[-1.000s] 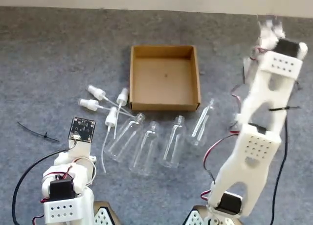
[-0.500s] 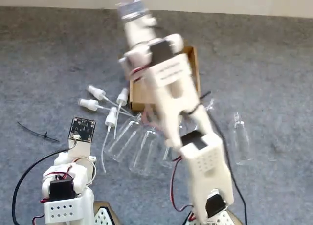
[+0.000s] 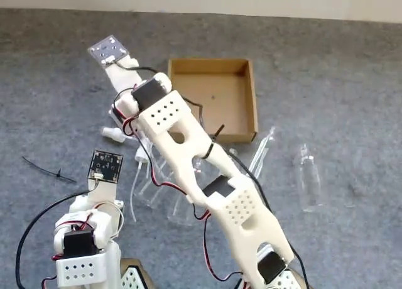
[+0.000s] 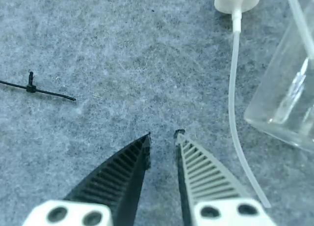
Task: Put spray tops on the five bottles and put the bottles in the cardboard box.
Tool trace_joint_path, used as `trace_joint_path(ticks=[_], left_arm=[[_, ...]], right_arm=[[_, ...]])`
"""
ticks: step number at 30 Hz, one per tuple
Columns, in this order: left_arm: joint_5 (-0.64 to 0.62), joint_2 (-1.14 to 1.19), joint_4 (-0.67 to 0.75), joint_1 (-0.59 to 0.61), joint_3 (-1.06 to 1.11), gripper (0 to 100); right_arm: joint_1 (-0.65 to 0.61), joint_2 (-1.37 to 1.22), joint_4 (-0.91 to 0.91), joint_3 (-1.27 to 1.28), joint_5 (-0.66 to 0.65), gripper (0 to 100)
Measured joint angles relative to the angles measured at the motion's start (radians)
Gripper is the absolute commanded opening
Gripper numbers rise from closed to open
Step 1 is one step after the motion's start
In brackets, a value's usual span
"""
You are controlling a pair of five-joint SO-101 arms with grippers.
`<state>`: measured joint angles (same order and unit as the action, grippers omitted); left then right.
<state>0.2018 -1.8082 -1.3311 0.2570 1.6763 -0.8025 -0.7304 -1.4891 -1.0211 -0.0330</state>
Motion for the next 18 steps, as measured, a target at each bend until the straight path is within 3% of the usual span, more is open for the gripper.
trace_joint_path(ticks=[12, 18], left_arm=[[0.0, 0.0, 0.0, 0.0, 0.0, 9], [0.0, 0.0, 0.0, 0.0, 0.0, 9]], right_arm=[[0.017, 0.038, -0.244, -0.089, -0.046, 21.7], [0.226, 0.29, -0.255, 0.061, -0.08, 21.7]])
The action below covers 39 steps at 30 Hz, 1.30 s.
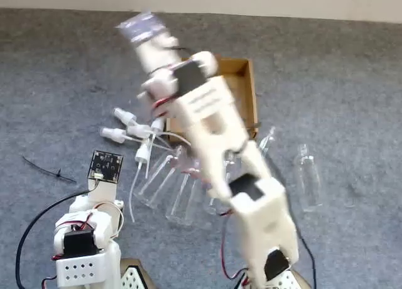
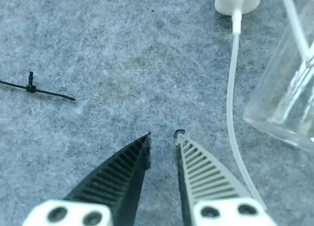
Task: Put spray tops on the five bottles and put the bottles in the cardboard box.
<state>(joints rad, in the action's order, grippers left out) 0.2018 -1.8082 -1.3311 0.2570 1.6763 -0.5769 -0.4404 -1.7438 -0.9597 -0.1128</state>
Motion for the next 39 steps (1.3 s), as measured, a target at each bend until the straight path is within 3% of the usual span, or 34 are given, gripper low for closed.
trace_joint_path(ticks=[9, 16, 31, 36, 39], left_arm=[[0.0, 0.0, 0.0, 0.0, 0.0, 9], [0.0, 0.0, 0.0, 0.0, 0.0, 9], [0.0, 0.0, 0.0, 0.0, 0.0, 9], [0.0, 0.0, 0.0, 0.0, 0.0, 9], [0.0, 0.0, 0.0, 0.0, 0.0, 9]], right_arm=[[0.48, 0.466, 0.0, 0.697, -0.288, 21.9], [0.802, 0.512, 0.157, 0.973, -0.445, 22.0], [0.867, 0.198, 0.463, 1.137, -0.468, 20.9], [0.864, 0.16, 0.482, 1.135, -0.466, 8.0], [0.868, 0.153, 0.482, 1.135, -0.466, 5.9]])
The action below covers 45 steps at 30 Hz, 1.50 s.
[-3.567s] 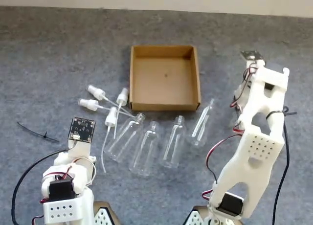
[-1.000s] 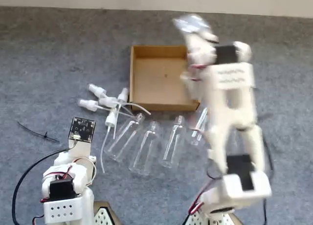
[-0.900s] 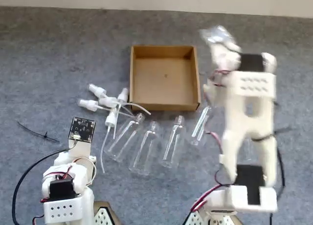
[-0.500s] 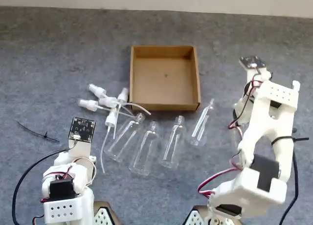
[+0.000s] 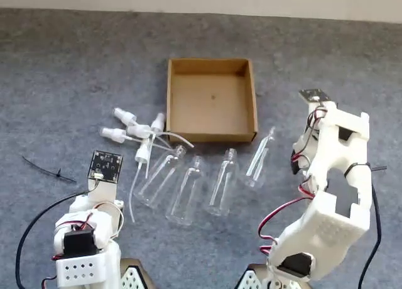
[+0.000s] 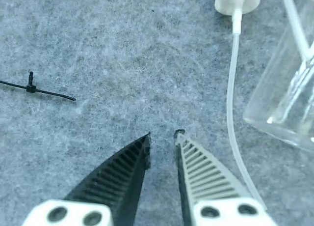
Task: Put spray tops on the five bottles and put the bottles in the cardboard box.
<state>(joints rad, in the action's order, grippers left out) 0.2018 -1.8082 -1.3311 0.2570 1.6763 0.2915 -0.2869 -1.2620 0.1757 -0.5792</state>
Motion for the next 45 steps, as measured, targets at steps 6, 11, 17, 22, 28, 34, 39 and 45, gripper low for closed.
trace_joint_path(ticks=[6, 11, 17, 22, 28, 34, 39, 45], left_arm=[[0.0, 0.0, 0.0, 0.0, 0.0, 9], [0.0, 0.0, 0.0, 0.0, 0.0, 9], [0.0, 0.0, 0.0, -0.028, 0.0, 8], [0.014, 0.0, 0.0, -0.02, 0.0, 9], [0.196, -0.003, 0.127, 0.132, -0.063, 9], [0.206, 0.0, 0.219, 0.356, -0.322, 9], [0.207, 0.235, 0.221, 0.385, -0.546, 9], [0.061, 0.801, 0.077, 0.325, -0.916, 10]], right_arm=[[0.0, -0.006, 0.0, -0.002, 0.0, 0.9], [-0.002, 0.051, -0.003, 0.002, 0.0, 0.5], [-0.041, 0.235, -0.002, 0.026, -0.025, 0.5], [-0.069, 0.278, -0.005, 0.109, -0.052, 0.5], [-0.063, 0.278, -0.003, 0.117, -0.058, 0.5], [-0.068, 0.278, -0.003, 0.117, -0.058, 0.5], [-0.066, 0.278, -0.003, 0.117, -0.058, 0.5], [-0.074, 0.278, -0.003, 0.117, -0.058, 0.5]])
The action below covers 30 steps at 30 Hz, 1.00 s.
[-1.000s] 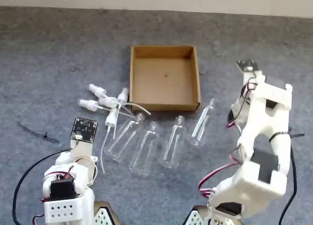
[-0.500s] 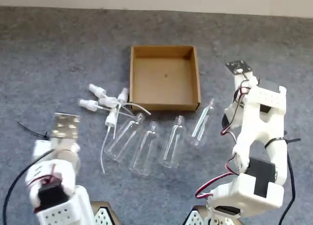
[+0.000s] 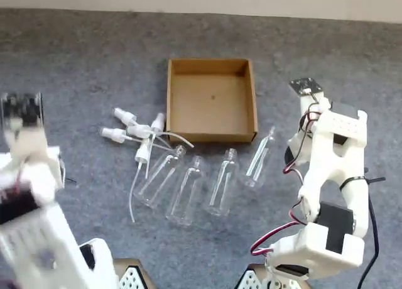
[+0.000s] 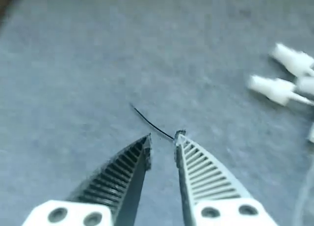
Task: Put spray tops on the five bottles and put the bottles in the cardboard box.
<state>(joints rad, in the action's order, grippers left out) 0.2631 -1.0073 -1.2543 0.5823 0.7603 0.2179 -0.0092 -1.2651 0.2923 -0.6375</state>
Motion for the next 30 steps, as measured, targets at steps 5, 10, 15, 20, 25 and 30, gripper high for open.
trace_joint_path(ticks=[5, 10, 15, 20, 25, 30], left_arm=[[-0.227, 0.459, -0.071, -0.115, -0.256, 21], [-0.535, 0.732, -0.026, -0.193, -0.385, 21], [-0.812, 0.93, 0.08, -0.273, -0.428, 21], [-0.98, 1.094, 0.169, -0.322, -0.428, 21], [-1.042, 1.195, 0.252, -0.324, -0.436, 21], [-1.049, 1.215, 0.284, -0.324, -0.437, 18]], right_arm=[[-0.005, 0.0, 0.0, 0.0, 0.0, 0.5], [-0.008, 0.0, 0.0, 0.0, 0.0, 0.5], [-0.008, 0.0, 0.0, 0.0, 0.0, 0.5], [-0.009, 0.0, 0.0, 0.0, 0.0, 0.5], [-0.011, 0.0, 0.0, 0.0, 0.0, 0.5], [-0.011, 0.0, 0.0, 0.0, 0.0, 0.5]])
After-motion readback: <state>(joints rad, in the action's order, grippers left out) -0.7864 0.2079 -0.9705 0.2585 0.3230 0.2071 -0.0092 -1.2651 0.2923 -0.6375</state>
